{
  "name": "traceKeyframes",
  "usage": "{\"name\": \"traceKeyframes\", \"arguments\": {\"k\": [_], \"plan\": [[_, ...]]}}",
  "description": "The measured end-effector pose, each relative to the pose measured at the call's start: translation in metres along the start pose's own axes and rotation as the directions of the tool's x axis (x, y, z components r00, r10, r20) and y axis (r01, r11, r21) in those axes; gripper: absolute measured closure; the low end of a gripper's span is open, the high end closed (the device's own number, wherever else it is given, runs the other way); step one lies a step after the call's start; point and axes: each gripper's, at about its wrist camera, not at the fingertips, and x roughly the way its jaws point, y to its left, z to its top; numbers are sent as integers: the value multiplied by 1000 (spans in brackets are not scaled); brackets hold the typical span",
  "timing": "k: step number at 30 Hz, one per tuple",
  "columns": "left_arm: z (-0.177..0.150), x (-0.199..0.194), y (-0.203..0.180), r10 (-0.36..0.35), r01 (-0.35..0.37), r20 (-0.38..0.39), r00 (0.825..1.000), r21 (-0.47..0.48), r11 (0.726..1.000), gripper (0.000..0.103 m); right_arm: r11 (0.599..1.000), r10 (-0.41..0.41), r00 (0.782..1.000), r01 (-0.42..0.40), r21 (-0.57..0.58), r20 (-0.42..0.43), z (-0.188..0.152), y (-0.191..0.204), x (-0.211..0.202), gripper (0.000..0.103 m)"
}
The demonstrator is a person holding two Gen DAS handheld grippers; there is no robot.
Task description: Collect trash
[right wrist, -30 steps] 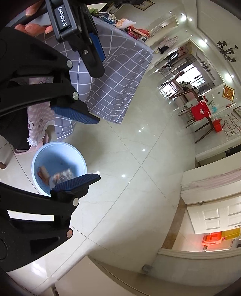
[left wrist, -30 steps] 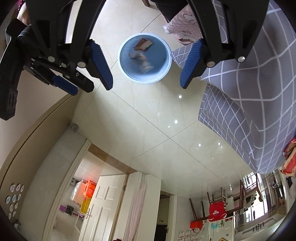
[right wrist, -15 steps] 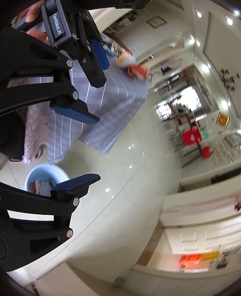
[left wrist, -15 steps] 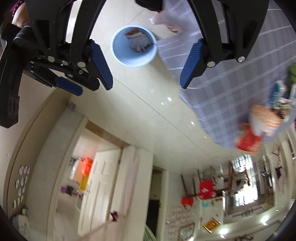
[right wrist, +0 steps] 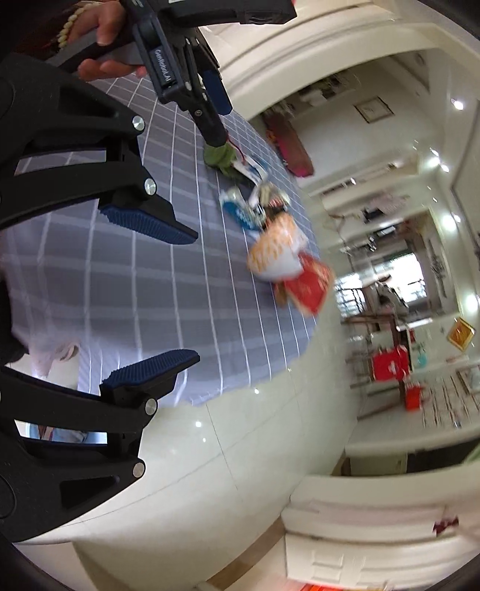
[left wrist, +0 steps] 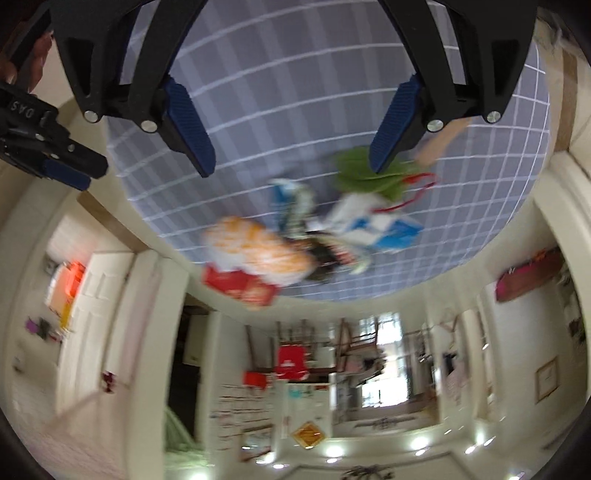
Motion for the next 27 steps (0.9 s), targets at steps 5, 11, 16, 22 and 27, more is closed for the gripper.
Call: {"name": "traceKeyframes", "arguments": {"k": [5, 11, 16, 22, 27], "plan": [[-7, 24, 54, 33, -38, -52, 998, -104, 994, 18, 998, 56, 997, -58, -29, -45, 10, 39, 36, 44], [-6, 49, 78, 3, -15, -97, 995, -116, 993, 18, 987, 162, 983, -161, 19, -82, 26, 72, 77, 44], [3, 65, 85, -6, -5, -123, 992, -89, 996, 30, 956, 274, 955, -258, 141, -113, 38, 83, 107, 44], [8, 77, 96, -51, 35, -162, 985, -101, 994, 73, 933, 318, 937, -282, 222, -147, 46, 107, 146, 44], [5, 73, 116, -79, 58, -147, 986, -144, 988, 91, 924, 328, 931, -280, 260, -163, 49, 120, 168, 44]]}}
